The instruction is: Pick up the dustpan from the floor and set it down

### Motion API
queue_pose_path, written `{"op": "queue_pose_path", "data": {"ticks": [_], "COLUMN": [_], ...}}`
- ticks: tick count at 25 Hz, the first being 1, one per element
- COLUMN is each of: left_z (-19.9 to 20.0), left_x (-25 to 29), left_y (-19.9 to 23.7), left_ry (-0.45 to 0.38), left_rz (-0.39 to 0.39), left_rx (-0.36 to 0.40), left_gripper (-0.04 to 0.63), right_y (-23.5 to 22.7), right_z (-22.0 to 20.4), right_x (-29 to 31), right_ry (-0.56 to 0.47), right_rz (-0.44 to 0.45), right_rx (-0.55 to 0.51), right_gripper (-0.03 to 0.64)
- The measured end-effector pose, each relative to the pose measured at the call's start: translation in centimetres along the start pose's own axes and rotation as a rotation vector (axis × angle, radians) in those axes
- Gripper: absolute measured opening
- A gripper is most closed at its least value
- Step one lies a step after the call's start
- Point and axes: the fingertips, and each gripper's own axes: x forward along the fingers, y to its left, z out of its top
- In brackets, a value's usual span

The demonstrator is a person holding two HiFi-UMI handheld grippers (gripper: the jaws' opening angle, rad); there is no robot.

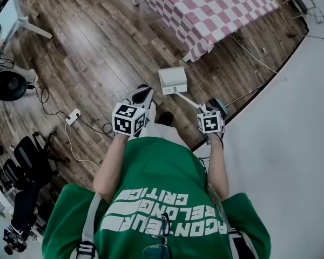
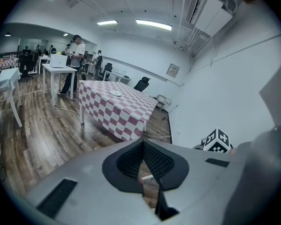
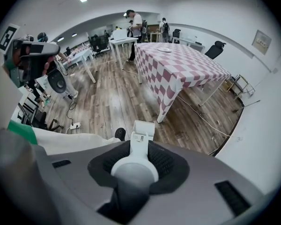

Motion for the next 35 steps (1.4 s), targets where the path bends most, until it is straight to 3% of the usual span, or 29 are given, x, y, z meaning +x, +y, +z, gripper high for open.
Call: {"op": "queue_pose_path", "data": {"ticks": [35], "left_z": [6.3], "left_x": [7.0], "left_y": [10.0], "left_ry": [0.053], "left_rz": [0.000], "left_rx": [-0.066], "left_gripper": [-0.006], "right_y": [-1.3], "right_z": [12.9], "right_x": [10.3], "right_ry": [0.124], "right_rz": [0.018], "right_rx": [0.030], "right_gripper": [0.112]}}
